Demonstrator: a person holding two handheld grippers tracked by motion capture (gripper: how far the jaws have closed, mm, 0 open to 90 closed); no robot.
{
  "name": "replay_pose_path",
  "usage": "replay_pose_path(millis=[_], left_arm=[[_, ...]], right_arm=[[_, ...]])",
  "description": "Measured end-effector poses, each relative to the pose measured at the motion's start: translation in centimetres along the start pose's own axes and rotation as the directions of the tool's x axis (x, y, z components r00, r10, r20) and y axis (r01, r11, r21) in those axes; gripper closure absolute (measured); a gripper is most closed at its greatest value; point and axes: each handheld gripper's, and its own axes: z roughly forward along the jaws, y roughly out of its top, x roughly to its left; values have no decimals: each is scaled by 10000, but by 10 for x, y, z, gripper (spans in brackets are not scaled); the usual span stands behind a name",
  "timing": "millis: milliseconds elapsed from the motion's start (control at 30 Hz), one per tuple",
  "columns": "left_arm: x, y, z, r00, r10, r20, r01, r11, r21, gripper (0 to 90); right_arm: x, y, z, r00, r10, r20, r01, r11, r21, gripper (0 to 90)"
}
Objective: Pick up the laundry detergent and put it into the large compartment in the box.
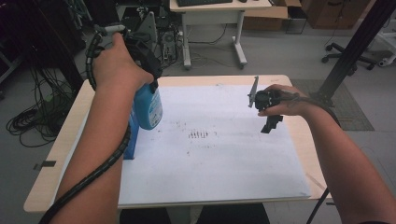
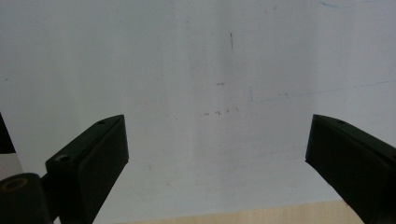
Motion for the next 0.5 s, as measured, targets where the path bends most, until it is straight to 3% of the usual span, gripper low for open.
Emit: replay_pose_path(millis=[267, 300, 500], left_arm=[[13, -4, -18, 9973, -740, 12, 741, 9972, -62, 370], [18, -4, -21, 9947, -1026, 31, 1026, 9947, -37, 370], [31, -4, -29, 9865, -1639, 45, 1638, 9865, 61, 371]], right_arm=[[0, 0, 0, 10000, 9, 8, -9, 10000, 16, 57], [0, 0, 0, 10000, 12, 25, -12, 10000, 11, 57], [-1, 2, 0, 10000, 20, -1, -20, 10000, -64, 57]])
